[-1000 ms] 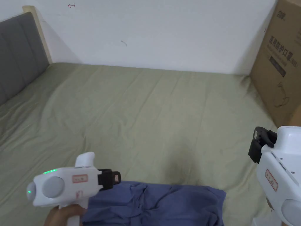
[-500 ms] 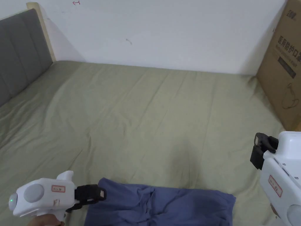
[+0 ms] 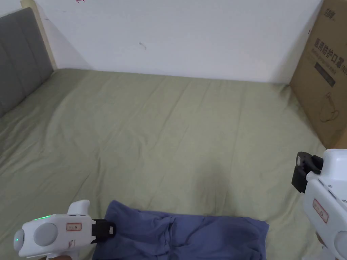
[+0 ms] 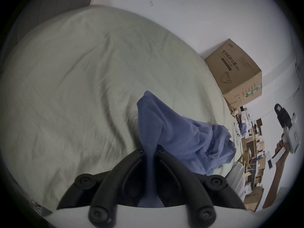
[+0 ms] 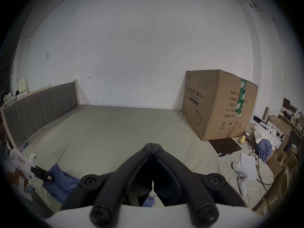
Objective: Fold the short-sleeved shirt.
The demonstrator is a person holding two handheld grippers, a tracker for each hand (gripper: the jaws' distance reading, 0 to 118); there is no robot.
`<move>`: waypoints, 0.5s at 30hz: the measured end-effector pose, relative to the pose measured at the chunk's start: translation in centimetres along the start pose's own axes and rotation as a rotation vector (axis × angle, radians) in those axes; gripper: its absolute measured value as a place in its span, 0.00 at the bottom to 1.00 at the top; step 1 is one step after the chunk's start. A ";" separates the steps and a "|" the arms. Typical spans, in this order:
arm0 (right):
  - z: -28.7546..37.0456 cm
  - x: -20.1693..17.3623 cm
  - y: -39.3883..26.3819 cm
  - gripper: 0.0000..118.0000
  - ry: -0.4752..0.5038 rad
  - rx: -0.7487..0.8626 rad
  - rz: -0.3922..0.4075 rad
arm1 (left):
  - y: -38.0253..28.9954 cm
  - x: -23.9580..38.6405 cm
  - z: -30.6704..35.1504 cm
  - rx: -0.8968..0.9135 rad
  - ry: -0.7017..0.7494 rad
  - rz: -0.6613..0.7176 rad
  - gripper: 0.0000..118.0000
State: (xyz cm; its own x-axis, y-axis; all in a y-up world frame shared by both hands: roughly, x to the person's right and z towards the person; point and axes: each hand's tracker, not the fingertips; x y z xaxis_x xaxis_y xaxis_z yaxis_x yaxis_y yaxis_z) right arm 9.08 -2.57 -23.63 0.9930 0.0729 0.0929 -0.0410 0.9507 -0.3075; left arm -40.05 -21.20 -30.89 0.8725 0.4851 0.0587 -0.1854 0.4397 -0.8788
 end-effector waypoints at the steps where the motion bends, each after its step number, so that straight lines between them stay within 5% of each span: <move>1: 0.0 -0.1 0.2 0.00 0.005 0.004 -0.002 | 0.2 0.3 0.5 -0.009 0.001 0.007 0.06; 12: 1.0 -1.4 1.4 0.00 0.089 0.069 -0.014 | 2.4 -0.6 11.4 0.108 0.333 -0.104 0.06; 15: 1.1 -1.5 1.3 0.00 0.102 0.077 -0.012 | 2.7 1.8 12.8 0.129 0.305 -0.087 0.06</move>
State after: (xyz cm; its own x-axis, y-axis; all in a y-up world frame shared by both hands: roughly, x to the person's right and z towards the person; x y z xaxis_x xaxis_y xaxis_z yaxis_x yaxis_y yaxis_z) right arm 7.42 -1.11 -23.12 0.9994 0.0339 -0.0023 -0.0335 0.9718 -0.2333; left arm -44.74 -9.48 -27.15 0.9791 0.2013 -0.0304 -0.1425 0.5709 -0.8086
